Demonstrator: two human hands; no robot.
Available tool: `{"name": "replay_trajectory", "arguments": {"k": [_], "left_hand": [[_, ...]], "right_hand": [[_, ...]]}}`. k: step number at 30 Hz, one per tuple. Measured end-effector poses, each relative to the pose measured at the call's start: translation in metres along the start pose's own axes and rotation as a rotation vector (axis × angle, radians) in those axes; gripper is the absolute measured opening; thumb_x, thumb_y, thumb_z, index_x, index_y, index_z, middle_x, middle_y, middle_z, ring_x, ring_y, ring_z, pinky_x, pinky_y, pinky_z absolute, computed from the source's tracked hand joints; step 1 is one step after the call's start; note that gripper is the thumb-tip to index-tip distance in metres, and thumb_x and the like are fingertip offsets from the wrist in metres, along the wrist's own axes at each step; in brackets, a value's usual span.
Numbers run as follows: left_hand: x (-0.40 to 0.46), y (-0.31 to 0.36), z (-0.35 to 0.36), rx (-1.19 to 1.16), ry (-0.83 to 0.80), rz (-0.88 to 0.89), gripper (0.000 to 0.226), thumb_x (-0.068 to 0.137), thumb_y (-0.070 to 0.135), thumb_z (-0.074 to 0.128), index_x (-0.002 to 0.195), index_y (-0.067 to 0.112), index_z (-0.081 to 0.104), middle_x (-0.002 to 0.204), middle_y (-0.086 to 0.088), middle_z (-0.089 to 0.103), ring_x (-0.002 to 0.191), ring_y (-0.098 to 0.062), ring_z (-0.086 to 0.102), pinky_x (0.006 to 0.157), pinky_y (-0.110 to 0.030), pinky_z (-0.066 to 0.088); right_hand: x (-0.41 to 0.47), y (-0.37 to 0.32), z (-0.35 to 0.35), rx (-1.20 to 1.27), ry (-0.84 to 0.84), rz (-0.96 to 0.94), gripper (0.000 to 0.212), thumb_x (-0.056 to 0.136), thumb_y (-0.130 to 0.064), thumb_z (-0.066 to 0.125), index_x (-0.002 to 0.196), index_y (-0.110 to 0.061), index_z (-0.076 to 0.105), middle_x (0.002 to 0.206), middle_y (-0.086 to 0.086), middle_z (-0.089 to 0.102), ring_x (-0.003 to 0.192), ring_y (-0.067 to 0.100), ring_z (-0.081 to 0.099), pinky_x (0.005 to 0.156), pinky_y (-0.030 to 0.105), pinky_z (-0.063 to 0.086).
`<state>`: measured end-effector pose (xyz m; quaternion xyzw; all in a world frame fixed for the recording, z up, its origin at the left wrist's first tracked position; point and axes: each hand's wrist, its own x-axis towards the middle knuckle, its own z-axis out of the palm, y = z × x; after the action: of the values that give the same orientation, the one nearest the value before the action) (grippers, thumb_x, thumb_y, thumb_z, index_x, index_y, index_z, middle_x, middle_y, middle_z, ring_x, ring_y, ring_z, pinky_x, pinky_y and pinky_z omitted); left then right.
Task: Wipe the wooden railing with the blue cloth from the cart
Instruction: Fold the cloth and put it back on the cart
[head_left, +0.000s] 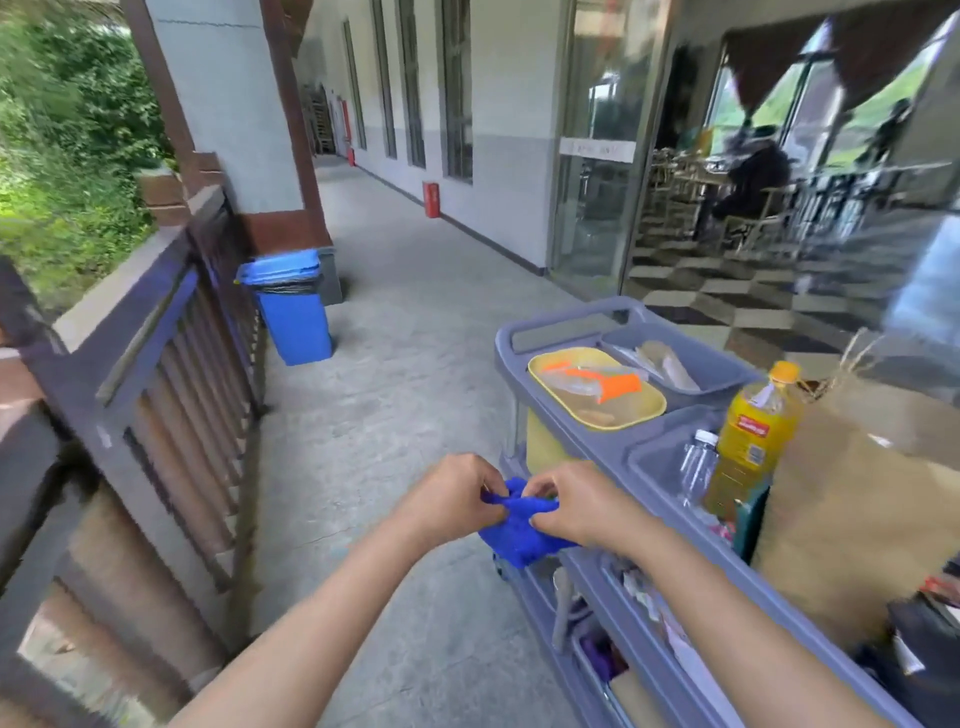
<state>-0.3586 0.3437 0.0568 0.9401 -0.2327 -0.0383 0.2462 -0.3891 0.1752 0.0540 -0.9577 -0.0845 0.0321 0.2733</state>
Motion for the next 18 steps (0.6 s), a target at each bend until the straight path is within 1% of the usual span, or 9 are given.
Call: {"name": "replay_trajectory", "arguments": {"k": [3, 4, 5, 7, 9, 10, 12, 15, 18], "left_hand": [[0.042, -0.002, 0.001, -0.008, -0.03, 0.109, 0.015, 0.075, 0.009, 0.064, 0.087, 0.006, 0.073, 0.095, -0.014, 0.071, 0.087, -0.022, 0.061, 0.065, -0.022, 0.039], [0.055, -0.004, 0.003, -0.011, -0.046, 0.133, 0.014, 0.075, 0.009, 0.064, 0.086, 0.004, 0.072, 0.093, -0.016, 0.071, 0.084, -0.022, 0.06, 0.062, -0.023, 0.036], [0.069, -0.005, 0.005, -0.014, -0.06, 0.149, 0.014, 0.075, 0.009, 0.063, 0.085, 0.003, 0.071, 0.092, -0.017, 0.07, 0.08, -0.021, 0.058, 0.063, -0.026, 0.038], [0.098, -0.008, 0.008, -0.009, -0.074, 0.174, 0.014, 0.075, 0.01, 0.062, 0.083, 0.002, 0.07, 0.091, -0.018, 0.069, 0.078, -0.022, 0.058, 0.069, -0.032, 0.044], [0.129, -0.01, 0.011, 0.014, -0.081, 0.21, 0.015, 0.075, 0.012, 0.061, 0.083, 0.002, 0.069, 0.092, -0.019, 0.067, 0.083, -0.028, 0.06, 0.073, -0.038, 0.05], [0.143, -0.011, 0.012, 0.033, -0.088, 0.232, 0.015, 0.075, 0.012, 0.061, 0.084, 0.002, 0.068, 0.092, -0.02, 0.067, 0.084, -0.031, 0.061, 0.074, -0.04, 0.051], [0.173, -0.009, 0.013, 0.084, -0.109, 0.278, 0.014, 0.074, 0.013, 0.059, 0.08, 0.003, 0.067, 0.087, -0.021, 0.067, 0.082, -0.032, 0.06, 0.072, -0.041, 0.051], [0.22, -0.001, 0.011, 0.12, -0.138, 0.351, 0.011, 0.073, 0.013, 0.057, 0.072, 0.004, 0.064, 0.077, -0.017, 0.064, 0.075, -0.029, 0.057, 0.066, -0.042, 0.051], [0.267, 0.013, 0.007, 0.153, -0.183, 0.431, 0.011, 0.072, 0.013, 0.058, 0.074, 0.003, 0.065, 0.079, -0.018, 0.064, 0.078, -0.028, 0.056, 0.069, -0.044, 0.051]], "right_hand": [[0.027, 0.016, -0.009, -0.004, 0.013, 0.057, 0.018, 0.066, -0.007, 0.056, 0.077, -0.011, 0.07, 0.08, 0.012, 0.072, 0.075, 0.026, 0.063, 0.064, 0.034, 0.05], [0.036, 0.023, -0.013, -0.013, 0.023, 0.075, 0.018, 0.066, -0.008, 0.057, 0.079, -0.012, 0.07, 0.082, 0.011, 0.072, 0.077, 0.025, 0.063, 0.066, 0.035, 0.05], [0.043, 0.029, -0.016, -0.026, 0.035, 0.093, 0.019, 0.067, -0.008, 0.057, 0.08, -0.013, 0.07, 0.083, 0.009, 0.072, 0.079, 0.024, 0.063, 0.067, 0.033, 0.048], [0.059, 0.042, -0.023, -0.049, 0.067, 0.118, 0.019, 0.067, -0.009, 0.057, 0.081, -0.013, 0.069, 0.082, 0.007, 0.071, 0.076, 0.021, 0.061, 0.062, 0.03, 0.044], [0.077, 0.055, -0.029, -0.064, 0.106, 0.125, 0.016, 0.068, -0.008, 0.056, 0.077, -0.011, 0.068, 0.078, 0.007, 0.07, 0.07, 0.019, 0.056, 0.054, 0.025, 0.036], [0.087, 0.062, -0.031, -0.06, 0.121, 0.127, 0.015, 0.067, -0.007, 0.055, 0.076, -0.01, 0.067, 0.076, 0.007, 0.069, 0.068, 0.019, 0.055, 0.054, 0.027, 0.035], [0.105, 0.079, -0.039, -0.058, 0.147, 0.136, 0.013, 0.067, -0.007, 0.055, 0.074, -0.009, 0.066, 0.075, 0.009, 0.068, 0.07, 0.022, 0.057, 0.059, 0.034, 0.04], [0.132, 0.103, -0.059, -0.06, 0.156, 0.16, 0.011, 0.067, -0.009, 0.056, 0.071, -0.012, 0.065, 0.073, 0.007, 0.068, 0.072, 0.022, 0.058, 0.06, 0.034, 0.043], [0.154, 0.125, -0.082, -0.054, 0.166, 0.196, 0.01, 0.067, -0.01, 0.057, 0.072, -0.013, 0.066, 0.075, 0.008, 0.069, 0.075, 0.023, 0.059, 0.065, 0.037, 0.047]]}}
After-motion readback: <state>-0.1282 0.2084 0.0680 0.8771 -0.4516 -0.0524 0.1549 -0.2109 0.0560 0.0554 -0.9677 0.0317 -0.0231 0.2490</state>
